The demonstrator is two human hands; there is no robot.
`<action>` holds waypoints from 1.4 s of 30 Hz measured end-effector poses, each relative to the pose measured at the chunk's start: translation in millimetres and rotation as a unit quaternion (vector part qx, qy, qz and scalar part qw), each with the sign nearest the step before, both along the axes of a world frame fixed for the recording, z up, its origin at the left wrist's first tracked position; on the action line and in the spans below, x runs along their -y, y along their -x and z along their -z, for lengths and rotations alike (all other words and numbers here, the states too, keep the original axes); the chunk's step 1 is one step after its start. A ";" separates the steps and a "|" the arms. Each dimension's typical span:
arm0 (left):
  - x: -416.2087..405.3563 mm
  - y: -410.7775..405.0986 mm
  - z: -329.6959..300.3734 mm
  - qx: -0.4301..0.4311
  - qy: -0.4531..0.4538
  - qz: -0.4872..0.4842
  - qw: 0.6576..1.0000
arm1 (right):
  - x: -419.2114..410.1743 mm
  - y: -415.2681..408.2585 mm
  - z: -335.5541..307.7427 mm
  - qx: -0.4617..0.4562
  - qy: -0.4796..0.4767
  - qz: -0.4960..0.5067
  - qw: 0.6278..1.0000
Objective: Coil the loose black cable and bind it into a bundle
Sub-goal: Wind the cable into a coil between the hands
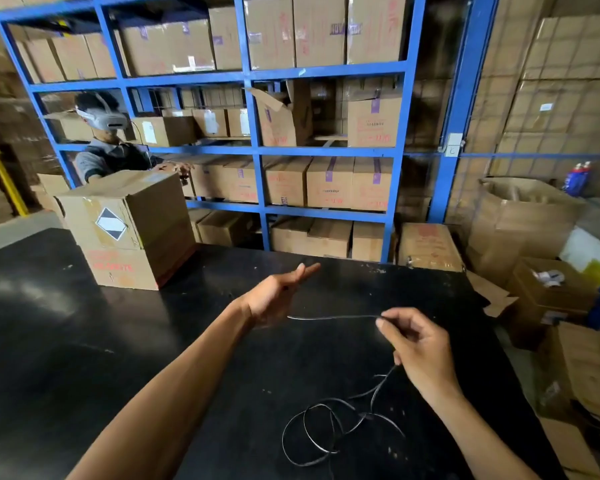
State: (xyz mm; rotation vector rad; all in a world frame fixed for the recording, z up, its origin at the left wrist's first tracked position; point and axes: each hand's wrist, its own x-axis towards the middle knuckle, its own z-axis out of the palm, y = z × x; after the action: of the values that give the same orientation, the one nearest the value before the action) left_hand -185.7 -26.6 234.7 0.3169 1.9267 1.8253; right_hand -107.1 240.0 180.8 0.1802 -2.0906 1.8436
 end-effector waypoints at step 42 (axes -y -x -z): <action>-41.4 -48.8 10.6 0.146 -0.180 0.137 0.963 | -24.4 50.3 -150.8 -0.019 0.090 -0.182 0.979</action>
State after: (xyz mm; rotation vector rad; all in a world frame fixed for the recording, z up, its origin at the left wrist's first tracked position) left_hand -136.8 14.9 224.1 0.3854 1.2838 1.9029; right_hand -157.4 264.4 331.6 0.5817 -1.9504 2.2040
